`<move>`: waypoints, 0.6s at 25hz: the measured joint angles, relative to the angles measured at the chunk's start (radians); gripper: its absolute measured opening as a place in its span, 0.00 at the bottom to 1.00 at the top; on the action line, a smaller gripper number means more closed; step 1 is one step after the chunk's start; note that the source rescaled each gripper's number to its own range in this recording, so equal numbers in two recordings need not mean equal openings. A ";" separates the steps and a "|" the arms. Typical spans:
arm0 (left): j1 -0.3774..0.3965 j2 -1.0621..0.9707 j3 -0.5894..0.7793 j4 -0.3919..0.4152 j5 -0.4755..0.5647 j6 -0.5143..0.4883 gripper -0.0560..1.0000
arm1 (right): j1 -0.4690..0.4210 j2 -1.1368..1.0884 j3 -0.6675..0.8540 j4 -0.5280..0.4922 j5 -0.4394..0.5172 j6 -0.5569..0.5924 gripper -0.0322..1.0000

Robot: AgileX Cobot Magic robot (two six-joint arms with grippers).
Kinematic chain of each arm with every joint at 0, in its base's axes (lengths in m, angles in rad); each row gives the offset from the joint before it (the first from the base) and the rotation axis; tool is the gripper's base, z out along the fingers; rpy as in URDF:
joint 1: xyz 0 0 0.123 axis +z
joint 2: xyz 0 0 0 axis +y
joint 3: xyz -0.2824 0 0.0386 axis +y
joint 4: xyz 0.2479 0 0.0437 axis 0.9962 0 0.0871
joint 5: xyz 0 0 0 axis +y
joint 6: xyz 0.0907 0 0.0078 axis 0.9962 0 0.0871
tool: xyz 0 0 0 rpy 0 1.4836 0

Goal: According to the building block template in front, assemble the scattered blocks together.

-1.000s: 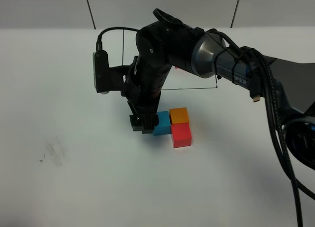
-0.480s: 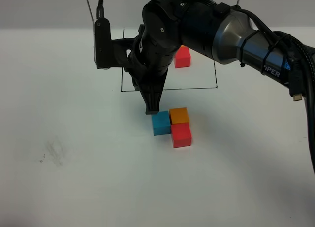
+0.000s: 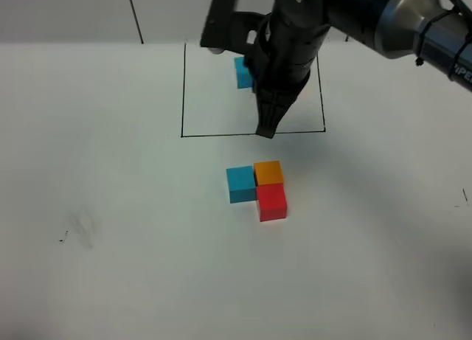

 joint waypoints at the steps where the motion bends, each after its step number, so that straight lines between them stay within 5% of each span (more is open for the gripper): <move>1: 0.000 0.000 0.000 0.000 0.000 0.000 0.05 | -0.015 -0.005 0.000 -0.001 0.020 0.017 0.04; 8: 0.000 0.000 0.000 0.000 0.000 0.000 0.05 | -0.146 -0.101 0.084 -0.003 0.083 0.104 0.04; 15: 0.000 0.000 0.000 0.000 0.000 0.000 0.05 | -0.285 -0.390 0.448 -0.004 0.007 0.194 0.04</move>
